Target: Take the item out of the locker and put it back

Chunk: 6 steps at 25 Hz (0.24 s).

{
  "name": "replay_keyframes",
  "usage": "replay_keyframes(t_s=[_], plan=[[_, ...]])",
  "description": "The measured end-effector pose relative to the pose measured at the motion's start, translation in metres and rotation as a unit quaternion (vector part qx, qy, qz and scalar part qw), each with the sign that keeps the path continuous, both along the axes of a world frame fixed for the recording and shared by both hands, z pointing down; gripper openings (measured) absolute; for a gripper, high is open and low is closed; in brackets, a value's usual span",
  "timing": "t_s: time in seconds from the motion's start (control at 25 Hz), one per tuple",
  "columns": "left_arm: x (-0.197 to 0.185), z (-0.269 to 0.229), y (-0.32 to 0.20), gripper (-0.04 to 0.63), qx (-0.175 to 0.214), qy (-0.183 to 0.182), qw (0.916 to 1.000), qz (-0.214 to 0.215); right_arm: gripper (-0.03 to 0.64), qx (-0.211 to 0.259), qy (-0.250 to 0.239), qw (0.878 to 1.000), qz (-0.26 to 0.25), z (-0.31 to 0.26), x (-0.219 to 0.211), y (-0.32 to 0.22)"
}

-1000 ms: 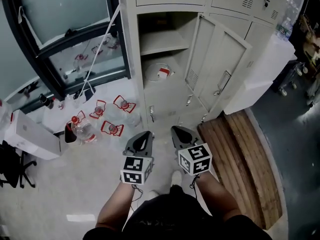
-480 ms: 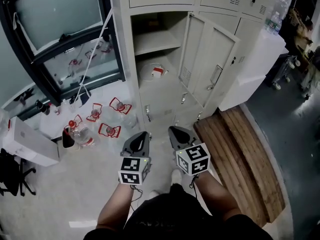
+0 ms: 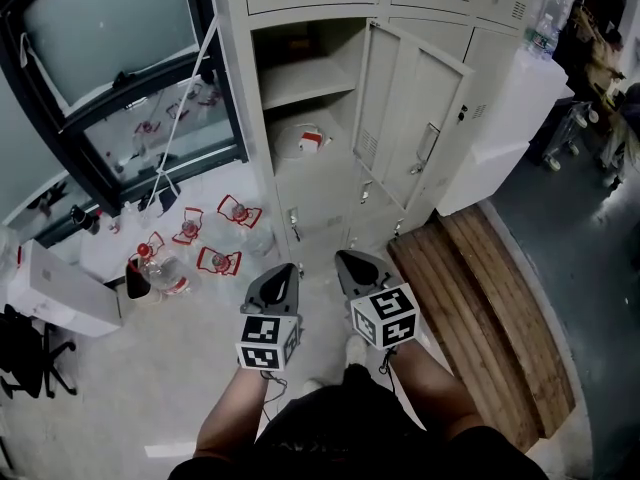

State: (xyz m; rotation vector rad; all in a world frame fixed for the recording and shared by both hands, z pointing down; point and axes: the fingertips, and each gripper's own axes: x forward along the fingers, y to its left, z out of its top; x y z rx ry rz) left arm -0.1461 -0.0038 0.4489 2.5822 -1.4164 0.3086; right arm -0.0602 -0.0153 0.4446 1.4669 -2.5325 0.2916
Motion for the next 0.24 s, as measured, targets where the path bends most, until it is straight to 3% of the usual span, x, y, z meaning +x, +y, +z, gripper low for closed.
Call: replay_keyframes(t_s=[0.24], plan=[[-0.0003, -0.0008, 0.0002, 0.005, 0.001, -0.001, 1.0, 0.001, 0.0, 0.002, 0.0, 1.0, 0.0, -0.001, -0.0005, -0.0003]])
